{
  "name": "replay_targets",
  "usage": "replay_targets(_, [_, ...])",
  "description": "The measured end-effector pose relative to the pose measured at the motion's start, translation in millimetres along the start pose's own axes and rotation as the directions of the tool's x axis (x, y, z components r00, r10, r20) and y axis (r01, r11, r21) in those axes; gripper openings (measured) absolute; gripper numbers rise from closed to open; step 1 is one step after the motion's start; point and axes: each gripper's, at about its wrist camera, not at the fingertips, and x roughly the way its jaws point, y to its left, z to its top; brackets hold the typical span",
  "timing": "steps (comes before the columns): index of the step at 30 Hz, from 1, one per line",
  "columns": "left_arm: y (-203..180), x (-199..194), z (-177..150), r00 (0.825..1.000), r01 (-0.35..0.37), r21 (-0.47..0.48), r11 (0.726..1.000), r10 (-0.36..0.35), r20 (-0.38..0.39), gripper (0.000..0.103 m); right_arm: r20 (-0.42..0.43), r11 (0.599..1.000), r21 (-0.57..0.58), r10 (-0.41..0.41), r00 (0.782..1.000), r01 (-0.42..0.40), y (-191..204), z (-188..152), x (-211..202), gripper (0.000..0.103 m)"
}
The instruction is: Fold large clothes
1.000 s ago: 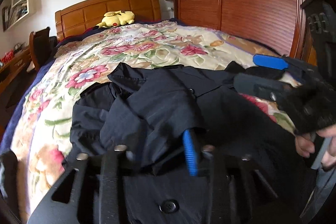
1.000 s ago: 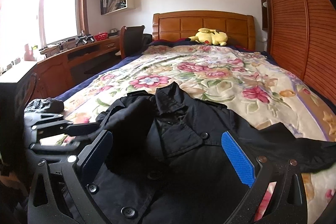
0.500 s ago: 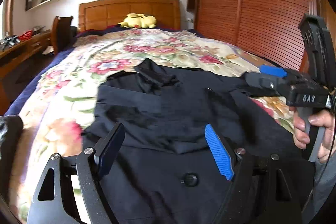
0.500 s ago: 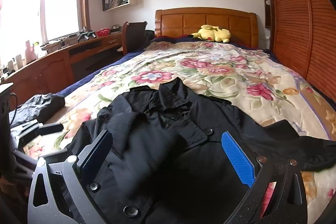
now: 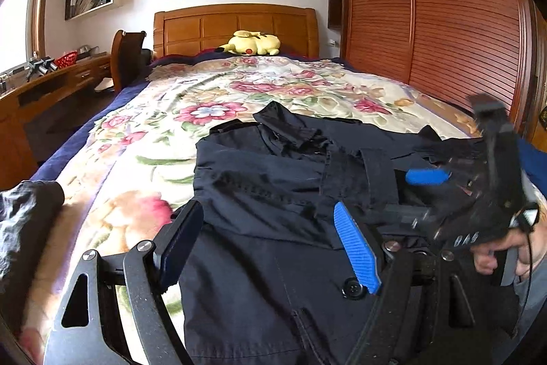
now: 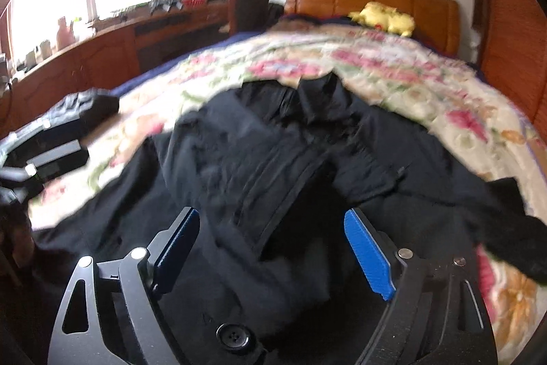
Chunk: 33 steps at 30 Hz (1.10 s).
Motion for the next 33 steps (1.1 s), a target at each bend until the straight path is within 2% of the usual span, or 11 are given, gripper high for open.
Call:
replay_targets(3, [1,0,-2,1.0,0.005,-0.009,1.0,-0.005,0.001,0.08,-0.083,0.999,-0.038,0.024,0.996,-0.027,2,-5,21,0.088])
replay_targets(5, [1,0,-3,1.0,0.012,-0.013,1.0,-0.012,-0.002,0.08,-0.103,0.998,-0.053,0.013,0.995,-0.019,3,-4,30,0.088])
replay_targets(8, [-3,-1,-4,1.0,0.01,0.0,1.0,-0.01,0.0,0.08,-0.096,0.999,-0.043,0.029,0.995,-0.034,-1,-1,31,0.087])
replay_targets(12, [-9,-2,-6,1.0,0.013,0.012,1.0,-0.013,0.005,0.08,-0.08,0.998,-0.001,0.06,0.995,-0.06,-10,0,32,0.081])
replay_targets(15, [-12,-1,-8,1.0,0.016,0.009,1.0,-0.016,-0.002,0.08,-0.07,0.998,0.016,0.067,0.995,-0.066,-14,-2,29,0.07])
replay_targets(19, [-16,2,-11,1.0,0.017,0.014,1.0,-0.017,-0.012,0.08,-0.078,0.999,0.006,0.05,0.996,-0.049,-7,-6,32,0.041])
replay_targets(20, [-16,2,-12,1.0,0.016,0.014,1.0,-0.016,-0.014,0.08,-0.081,0.999,0.0,0.047,0.996,-0.047,-5,-6,34,0.039])
replay_targets(22, [-17,2,-13,1.0,0.006,0.015,1.0,-0.006,-0.019,0.08,-0.086,0.999,-0.018,0.028,0.996,-0.03,-1,-6,34,0.02])
replay_targets(24, [-18,1,-14,1.0,0.001,0.014,1.0,-0.001,-0.019,0.08,-0.07,1.0,-0.018,0.015,0.997,-0.016,-1,-4,31,0.011])
replay_targets(29, [-21,-2,-14,1.0,0.011,0.014,1.0,-0.011,-0.016,0.08,0.027,0.999,0.012,-0.052,0.998,0.052,-9,-2,-4,0.007])
replay_targets(33, [-23,-4,-13,1.0,0.019,0.009,1.0,-0.019,-0.007,0.08,0.099,0.993,0.07,-0.097,0.99,0.09,-22,-7,-34,0.007])
